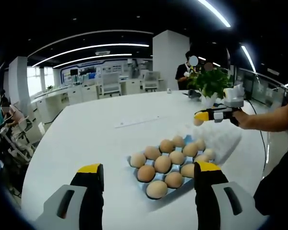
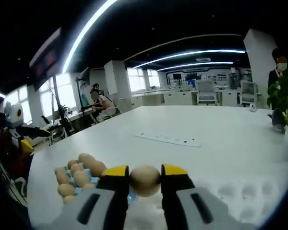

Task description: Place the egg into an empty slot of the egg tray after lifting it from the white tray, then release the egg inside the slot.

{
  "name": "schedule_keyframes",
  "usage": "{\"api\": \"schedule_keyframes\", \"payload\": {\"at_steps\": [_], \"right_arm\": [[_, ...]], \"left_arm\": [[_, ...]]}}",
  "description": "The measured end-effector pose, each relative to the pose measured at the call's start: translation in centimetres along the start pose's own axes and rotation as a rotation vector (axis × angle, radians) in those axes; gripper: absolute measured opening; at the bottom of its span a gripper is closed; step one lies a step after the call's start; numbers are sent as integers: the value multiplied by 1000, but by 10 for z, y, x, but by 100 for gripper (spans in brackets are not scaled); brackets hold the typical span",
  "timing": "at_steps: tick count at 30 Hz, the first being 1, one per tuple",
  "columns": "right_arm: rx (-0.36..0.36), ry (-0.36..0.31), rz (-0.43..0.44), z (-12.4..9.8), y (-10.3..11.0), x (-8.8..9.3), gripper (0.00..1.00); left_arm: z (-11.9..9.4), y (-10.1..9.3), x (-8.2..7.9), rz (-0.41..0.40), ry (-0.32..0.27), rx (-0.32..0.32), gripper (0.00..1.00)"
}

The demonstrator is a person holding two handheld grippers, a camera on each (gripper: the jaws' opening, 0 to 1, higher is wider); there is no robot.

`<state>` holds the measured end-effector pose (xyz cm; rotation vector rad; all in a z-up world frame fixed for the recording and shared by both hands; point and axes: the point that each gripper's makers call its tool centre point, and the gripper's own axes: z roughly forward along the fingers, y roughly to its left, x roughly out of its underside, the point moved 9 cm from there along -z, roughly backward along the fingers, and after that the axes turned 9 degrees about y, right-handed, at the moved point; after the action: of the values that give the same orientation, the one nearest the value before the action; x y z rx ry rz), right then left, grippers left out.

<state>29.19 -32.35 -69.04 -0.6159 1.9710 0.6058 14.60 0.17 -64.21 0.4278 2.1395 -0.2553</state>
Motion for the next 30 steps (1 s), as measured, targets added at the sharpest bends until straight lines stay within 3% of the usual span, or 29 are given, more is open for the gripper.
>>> {"api": "schedule_keyframes", "payload": {"at_steps": [13, 30], "right_arm": [[-76, 68, 16, 31, 12, 20, 25], [-147, 145, -25, 43, 17, 31, 26]], "left_arm": [[1, 0, 0, 3, 5, 0, 78], [1, 0, 1, -4, 9, -2, 78]]}}
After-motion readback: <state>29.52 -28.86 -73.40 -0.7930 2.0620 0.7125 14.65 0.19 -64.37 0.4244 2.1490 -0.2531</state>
